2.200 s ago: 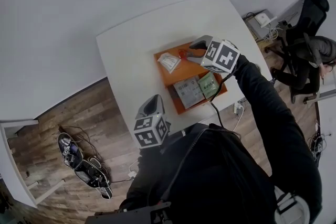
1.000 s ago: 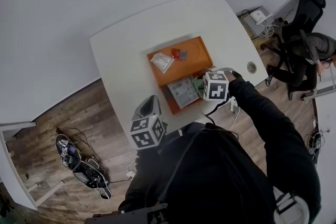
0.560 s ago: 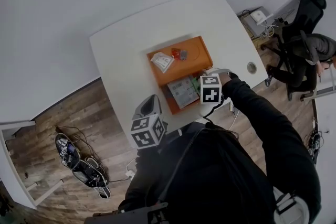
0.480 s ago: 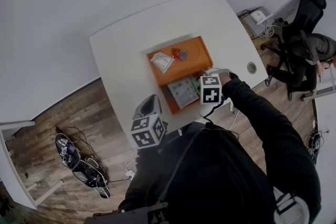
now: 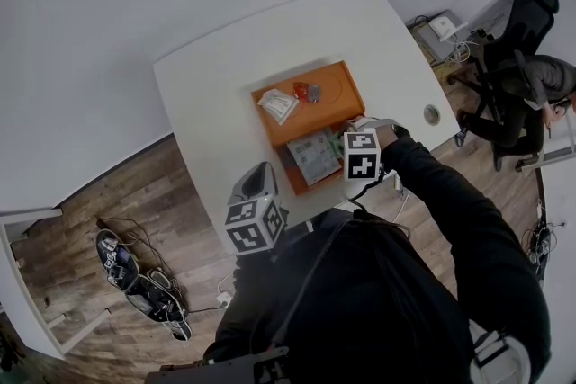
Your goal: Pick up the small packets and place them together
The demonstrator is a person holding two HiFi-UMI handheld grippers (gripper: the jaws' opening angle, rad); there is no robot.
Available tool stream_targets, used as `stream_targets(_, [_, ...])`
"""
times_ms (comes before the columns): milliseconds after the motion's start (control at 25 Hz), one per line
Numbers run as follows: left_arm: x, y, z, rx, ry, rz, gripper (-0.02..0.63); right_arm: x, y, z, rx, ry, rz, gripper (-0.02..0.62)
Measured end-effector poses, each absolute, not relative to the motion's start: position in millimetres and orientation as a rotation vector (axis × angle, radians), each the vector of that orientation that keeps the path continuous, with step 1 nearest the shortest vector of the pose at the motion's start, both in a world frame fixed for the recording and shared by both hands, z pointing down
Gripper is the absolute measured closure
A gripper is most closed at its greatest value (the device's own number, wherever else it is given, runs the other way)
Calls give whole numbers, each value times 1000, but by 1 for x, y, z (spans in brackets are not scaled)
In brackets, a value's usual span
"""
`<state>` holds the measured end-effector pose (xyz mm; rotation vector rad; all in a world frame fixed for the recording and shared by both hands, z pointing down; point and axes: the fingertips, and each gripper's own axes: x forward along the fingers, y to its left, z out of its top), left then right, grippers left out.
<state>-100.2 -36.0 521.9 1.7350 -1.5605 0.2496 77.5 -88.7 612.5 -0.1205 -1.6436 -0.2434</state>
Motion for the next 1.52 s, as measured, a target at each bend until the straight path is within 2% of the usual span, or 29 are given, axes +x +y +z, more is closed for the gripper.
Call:
stream_targets(360, [-101,-34,523,1732,-1564,251,607,76,-85,604,-96,-1701,-212,549])
stream_targets(680, [-100,-33,523,1733,-1560,256,607,63,-92,553,-28,-1836,-213,554])
stream_targets(1040, [-101,-34,520,1739,-1562,253,607,41,-177,482,335,-2050,-221,554])
stream_targets(1520, [-109,-35,520,1728,-1577,257,607,31,-226,517,358,-1966,-144,552])
